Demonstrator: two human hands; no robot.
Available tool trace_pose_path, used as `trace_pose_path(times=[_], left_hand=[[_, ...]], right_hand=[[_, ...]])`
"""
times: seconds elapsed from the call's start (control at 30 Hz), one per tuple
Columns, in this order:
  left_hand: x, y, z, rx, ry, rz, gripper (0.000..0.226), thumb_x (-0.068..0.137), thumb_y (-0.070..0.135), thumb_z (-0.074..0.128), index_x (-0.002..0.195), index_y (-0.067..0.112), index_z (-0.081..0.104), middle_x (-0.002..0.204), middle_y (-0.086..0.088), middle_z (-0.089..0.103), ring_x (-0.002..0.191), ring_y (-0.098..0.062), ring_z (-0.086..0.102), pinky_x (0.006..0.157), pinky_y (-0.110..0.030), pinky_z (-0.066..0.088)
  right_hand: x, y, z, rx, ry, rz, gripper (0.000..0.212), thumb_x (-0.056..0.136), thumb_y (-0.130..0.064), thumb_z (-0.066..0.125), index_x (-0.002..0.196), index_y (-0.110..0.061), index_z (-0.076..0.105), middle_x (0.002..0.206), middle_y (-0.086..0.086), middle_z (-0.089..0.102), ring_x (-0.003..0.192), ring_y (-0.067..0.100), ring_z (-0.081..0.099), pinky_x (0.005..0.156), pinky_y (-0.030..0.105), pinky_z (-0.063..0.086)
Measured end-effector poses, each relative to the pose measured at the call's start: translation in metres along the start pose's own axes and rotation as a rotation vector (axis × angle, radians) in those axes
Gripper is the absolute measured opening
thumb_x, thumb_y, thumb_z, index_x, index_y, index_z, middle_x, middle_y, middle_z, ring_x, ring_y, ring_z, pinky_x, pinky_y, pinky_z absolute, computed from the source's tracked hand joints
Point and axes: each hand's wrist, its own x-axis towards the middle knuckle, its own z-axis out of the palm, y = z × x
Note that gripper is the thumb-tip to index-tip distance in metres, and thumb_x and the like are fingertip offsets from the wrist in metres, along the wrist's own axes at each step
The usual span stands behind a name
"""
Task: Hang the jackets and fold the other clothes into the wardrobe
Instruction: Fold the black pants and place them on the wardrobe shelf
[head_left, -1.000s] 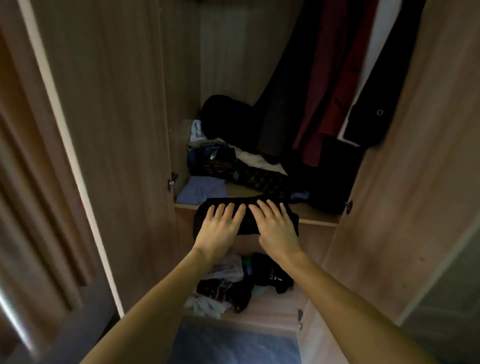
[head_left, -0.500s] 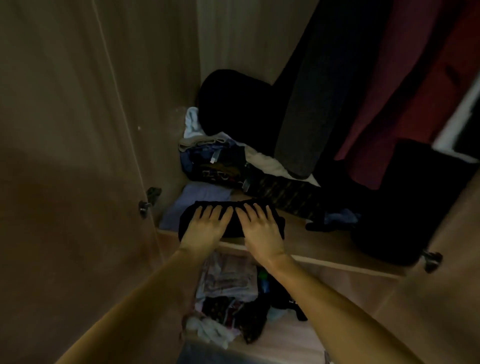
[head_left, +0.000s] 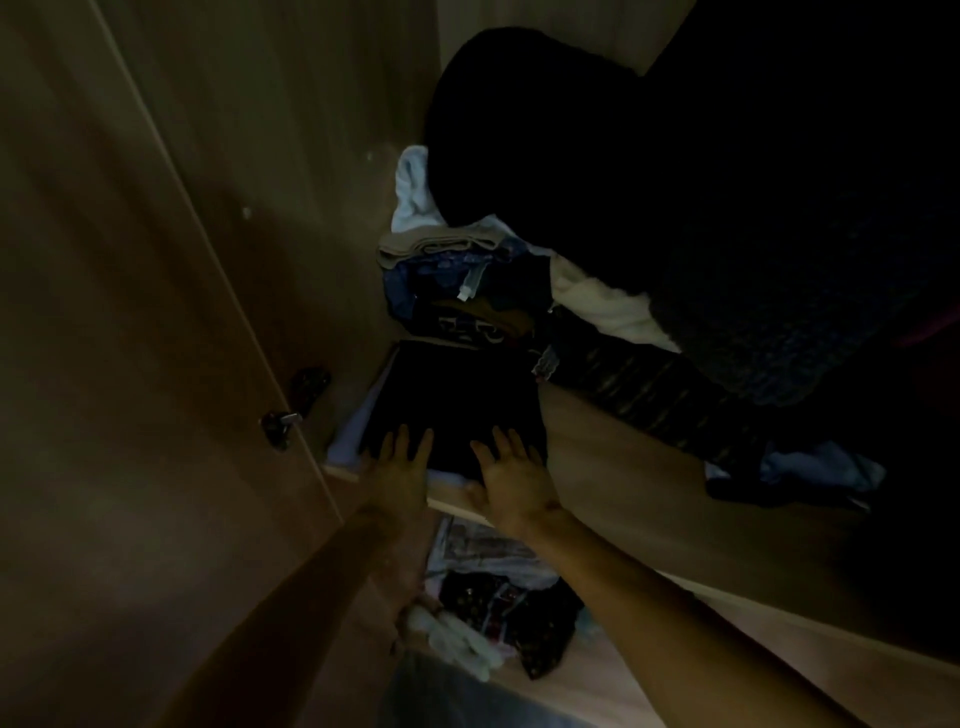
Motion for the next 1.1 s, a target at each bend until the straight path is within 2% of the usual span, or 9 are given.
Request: trace_pose_path(times=[0.07, 0.13, 0.2, 0.27, 0.33, 0.5, 0.63, 0.9, 1.1], left_hand=[[-0.003, 0.008, -0.015, -0.063, 0.029, 0.009, 0.063, 0.070, 0.019, 0.072, 0.129, 0.007, 0.056, 0.124, -0.033, 0.054, 0.109, -0.048, 0.057, 0.084, -0.064, 0.045], [-0.005, 0.015, -0.031, -0.096, 0.112, -0.011, 0.059, 0.089, 0.034, 0.053, 0.142, 0.012, 0.039, 0.141, -0.026, 0.041, 0.129, -0.040, 0.041, 0.102, -0.054, 0.032], [-0.009, 0.021, -0.049, -0.104, 0.161, 0.036, 0.054, 0.092, 0.037, 0.046, 0.139, 0.011, 0.045, 0.136, -0.023, 0.048, 0.125, -0.038, 0.047, 0.099, -0.051, 0.038], [-0.018, 0.023, -0.063, -0.100, 0.148, 0.082, 0.049, 0.084, 0.038, 0.048, 0.119, 0.007, 0.064, 0.110, -0.023, 0.065, 0.101, -0.039, 0.063, 0.080, -0.051, 0.051], [-0.035, 0.023, -0.078, -0.124, 0.201, 0.115, 0.049, 0.083, 0.041, 0.046, 0.111, 0.006, 0.068, 0.102, -0.021, 0.069, 0.094, -0.038, 0.066, 0.075, -0.049, 0.052], [-0.110, 0.029, -0.115, -0.228, 0.296, 0.169, 0.064, 0.090, 0.050, 0.027, 0.122, 0.007, 0.061, 0.120, -0.021, 0.062, 0.112, -0.039, 0.056, 0.092, -0.050, 0.043], [-0.181, 0.041, -0.132, -0.252, 0.330, 0.245, 0.057, 0.095, 0.049, 0.028, 0.137, 0.014, 0.046, 0.138, -0.013, 0.049, 0.129, -0.032, 0.041, 0.107, -0.046, 0.029], [-0.314, 0.074, -0.141, -0.293, 0.321, 0.417, 0.066, 0.091, 0.055, 0.021, 0.129, 0.011, 0.052, 0.125, -0.015, 0.059, 0.116, -0.035, 0.052, 0.099, -0.049, 0.038], [-0.383, 0.116, -0.149, -0.315, 0.278, 0.522, 0.071, 0.088, 0.057, 0.014, 0.128, 0.013, 0.052, 0.126, -0.012, 0.058, 0.122, -0.033, 0.048, 0.104, -0.050, 0.032]], right_hand=[[0.000, -0.001, -0.007, 0.012, 0.075, 0.000, 0.059, 0.096, -0.038, 0.044, 0.148, -0.018, 0.025, 0.156, 0.014, 0.019, 0.142, 0.031, 0.017, 0.113, 0.045, 0.020], [-0.006, -0.005, -0.020, 0.045, 0.149, 0.000, 0.057, 0.097, -0.041, 0.042, 0.147, -0.017, 0.028, 0.154, 0.014, 0.024, 0.141, 0.030, 0.022, 0.113, 0.043, 0.022], [-0.017, -0.009, -0.036, 0.074, 0.214, 0.005, 0.054, 0.098, -0.041, 0.039, 0.146, -0.017, 0.031, 0.153, 0.014, 0.028, 0.140, 0.030, 0.025, 0.111, 0.042, 0.025], [-0.034, -0.013, -0.052, 0.105, 0.280, 0.032, 0.053, 0.099, -0.040, 0.039, 0.145, -0.016, 0.033, 0.152, 0.014, 0.031, 0.139, 0.030, 0.027, 0.110, 0.041, 0.028], [-0.057, -0.018, -0.068, 0.123, 0.331, 0.068, 0.051, 0.099, -0.039, 0.039, 0.144, -0.015, 0.036, 0.150, 0.015, 0.033, 0.136, 0.031, 0.032, 0.109, 0.040, 0.031], [-0.132, -0.039, -0.097, 0.123, 0.427, 0.127, 0.048, 0.096, -0.038, 0.040, 0.135, -0.011, 0.048, 0.135, 0.018, 0.051, 0.116, 0.036, 0.052, 0.095, 0.042, 0.044], [-0.213, -0.067, -0.104, 0.053, 0.508, 0.170, 0.044, 0.097, -0.037, 0.040, 0.132, -0.012, 0.051, 0.130, 0.012, 0.056, 0.114, 0.031, 0.054, 0.093, 0.039, 0.045], [-0.373, -0.114, -0.080, 0.036, 0.527, 0.364, 0.044, 0.098, -0.037, 0.042, 0.132, -0.012, 0.052, 0.129, 0.010, 0.058, 0.115, 0.030, 0.054, 0.097, 0.038, 0.040], [-0.466, -0.122, -0.073, 0.029, 0.577, 0.485, 0.044, 0.098, -0.038, 0.042, 0.133, -0.014, 0.051, 0.129, 0.007, 0.057, 0.115, 0.028, 0.054, 0.097, 0.036, 0.042]])
